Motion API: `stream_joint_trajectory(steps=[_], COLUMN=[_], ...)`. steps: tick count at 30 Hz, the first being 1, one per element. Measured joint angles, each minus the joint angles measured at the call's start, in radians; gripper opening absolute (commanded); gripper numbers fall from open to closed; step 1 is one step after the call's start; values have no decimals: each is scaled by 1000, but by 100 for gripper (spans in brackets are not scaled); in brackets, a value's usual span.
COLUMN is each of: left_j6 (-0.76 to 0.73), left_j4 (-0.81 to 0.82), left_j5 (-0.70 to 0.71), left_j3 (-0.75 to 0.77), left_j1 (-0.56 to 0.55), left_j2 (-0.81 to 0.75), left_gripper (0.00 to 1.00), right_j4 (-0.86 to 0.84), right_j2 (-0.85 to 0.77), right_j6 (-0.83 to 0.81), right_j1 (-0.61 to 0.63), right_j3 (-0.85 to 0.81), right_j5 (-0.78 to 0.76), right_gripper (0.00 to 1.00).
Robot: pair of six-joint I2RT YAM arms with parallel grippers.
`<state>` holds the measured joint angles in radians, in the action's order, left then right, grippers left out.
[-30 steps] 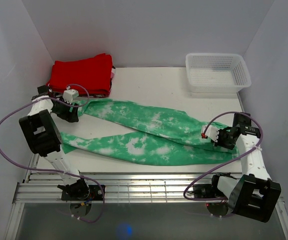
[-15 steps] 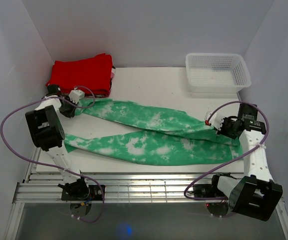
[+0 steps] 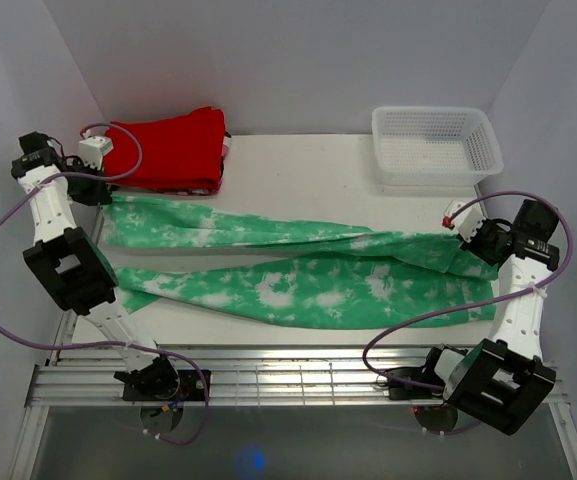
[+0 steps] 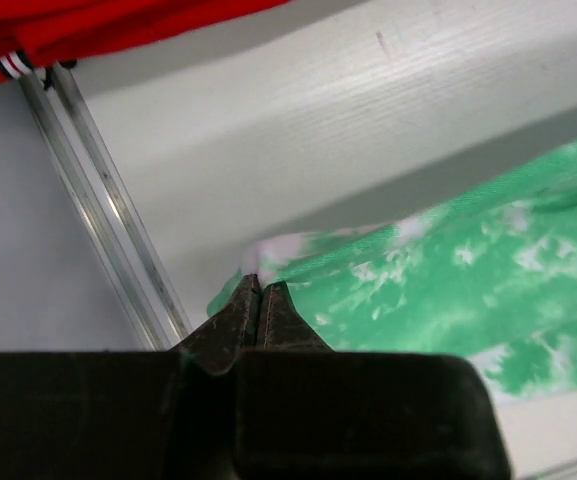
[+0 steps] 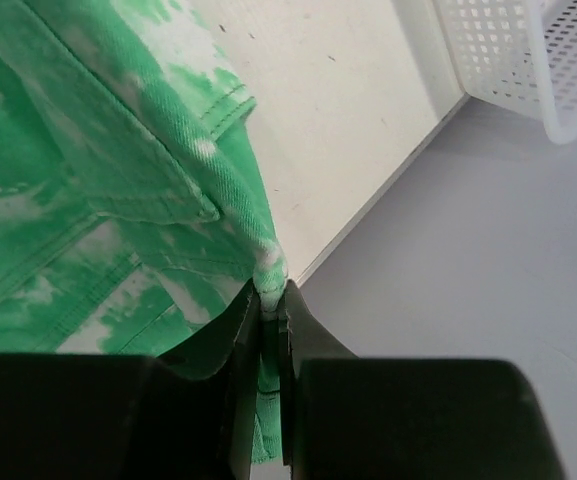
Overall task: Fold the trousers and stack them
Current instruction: Flatten the trousers out
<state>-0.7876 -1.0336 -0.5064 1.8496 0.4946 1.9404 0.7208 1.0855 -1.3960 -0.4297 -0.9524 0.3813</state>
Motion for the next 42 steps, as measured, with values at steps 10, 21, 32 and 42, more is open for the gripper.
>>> stream_joint_trajectory(steps=[10, 21, 32, 42], left_j6=[58, 151, 192, -154], left_j4=[-219, -319, -70, 43], left_j5=[-53, -105, -85, -89], left_j3=[18, 87, 18, -438], left_j1=[79, 90, -27, -30], left_j2=[6, 167, 276, -278], left_gripper=[0, 3, 66, 45], right_j4=[-66, -126, -201, -220], right_j2=[90, 98, 90, 133], right_j6=[-3, -66, -135, -59], right_j1=[-101, -176, -192, -175], right_j3=[-2, 6, 90, 78], right_j5=[42, 116, 71, 40], right_gripper=[8, 8, 8, 8])
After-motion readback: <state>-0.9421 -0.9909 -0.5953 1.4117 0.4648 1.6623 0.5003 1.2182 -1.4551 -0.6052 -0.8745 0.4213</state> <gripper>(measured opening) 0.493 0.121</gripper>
